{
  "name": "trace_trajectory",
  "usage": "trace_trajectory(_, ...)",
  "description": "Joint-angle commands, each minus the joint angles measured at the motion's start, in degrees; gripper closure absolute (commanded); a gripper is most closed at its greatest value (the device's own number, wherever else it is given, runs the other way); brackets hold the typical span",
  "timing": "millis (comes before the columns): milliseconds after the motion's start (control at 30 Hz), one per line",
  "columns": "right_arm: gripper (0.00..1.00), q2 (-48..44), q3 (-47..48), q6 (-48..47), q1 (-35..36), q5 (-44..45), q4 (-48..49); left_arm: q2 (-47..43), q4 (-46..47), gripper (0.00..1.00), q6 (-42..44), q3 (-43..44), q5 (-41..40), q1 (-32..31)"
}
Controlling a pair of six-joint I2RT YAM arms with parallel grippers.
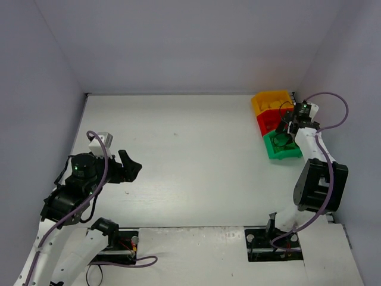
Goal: Sort the legos into containers by color
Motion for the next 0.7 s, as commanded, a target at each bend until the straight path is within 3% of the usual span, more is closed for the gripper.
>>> trace_trajectory(0,0.14,-1.59,4.49,-2.73,0.01,1.08,1.92,-0.77,0.54,0.25,1.65,3.39,-1.19,0.34)
trace_trajectory(167,0.00,-7.56,4.05,-3.43,0.27,-4.98,2.27,-0.86,-1.04,0.25,2.17,4.36,-2.59,0.25)
trace_trajectory(433,0.00,-27.66,0.98,-6.59,0.54,-19.91,2.80,-1.30,-5.26,0.24,3.93,8.22,-7.42,0.34)
trace_trajectory(667,0.00,-43.85,-2.97,-5.81,4.40,-21.51,-0.45,-1.74,-10.01,0.24,5.87,13.67,-13.66,0.17)
